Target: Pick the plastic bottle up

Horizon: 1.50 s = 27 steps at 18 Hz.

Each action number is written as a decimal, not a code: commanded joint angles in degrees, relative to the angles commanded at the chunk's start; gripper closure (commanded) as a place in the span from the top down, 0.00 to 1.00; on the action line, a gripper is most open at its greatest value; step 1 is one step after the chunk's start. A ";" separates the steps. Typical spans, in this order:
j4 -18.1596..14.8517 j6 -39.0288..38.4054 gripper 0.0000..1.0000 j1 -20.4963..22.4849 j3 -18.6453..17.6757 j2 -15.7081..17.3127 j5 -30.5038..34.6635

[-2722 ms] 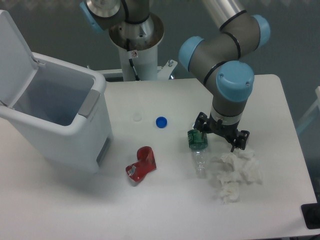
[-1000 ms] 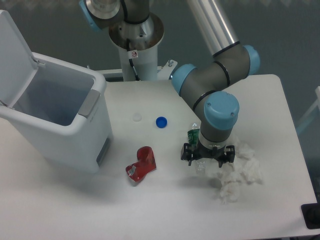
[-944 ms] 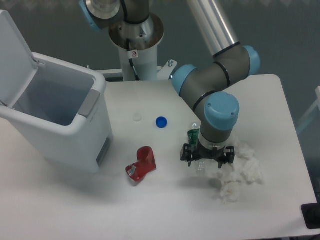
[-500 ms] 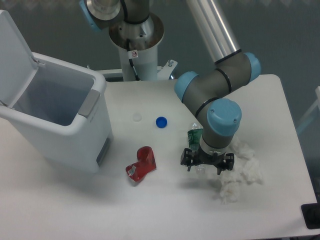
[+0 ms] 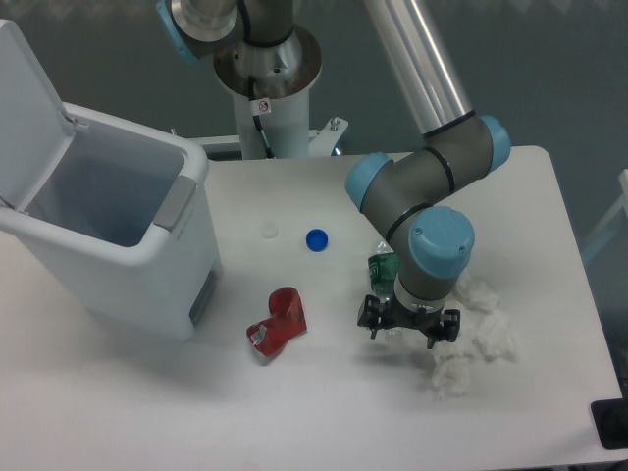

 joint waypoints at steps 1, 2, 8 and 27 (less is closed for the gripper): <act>0.00 0.00 0.78 0.00 -0.09 0.09 0.00; 0.00 0.09 0.77 -0.09 -0.18 0.00 0.09; -0.09 0.44 0.67 -0.09 -0.44 0.17 0.00; -0.18 0.35 0.29 0.17 -0.44 0.26 0.53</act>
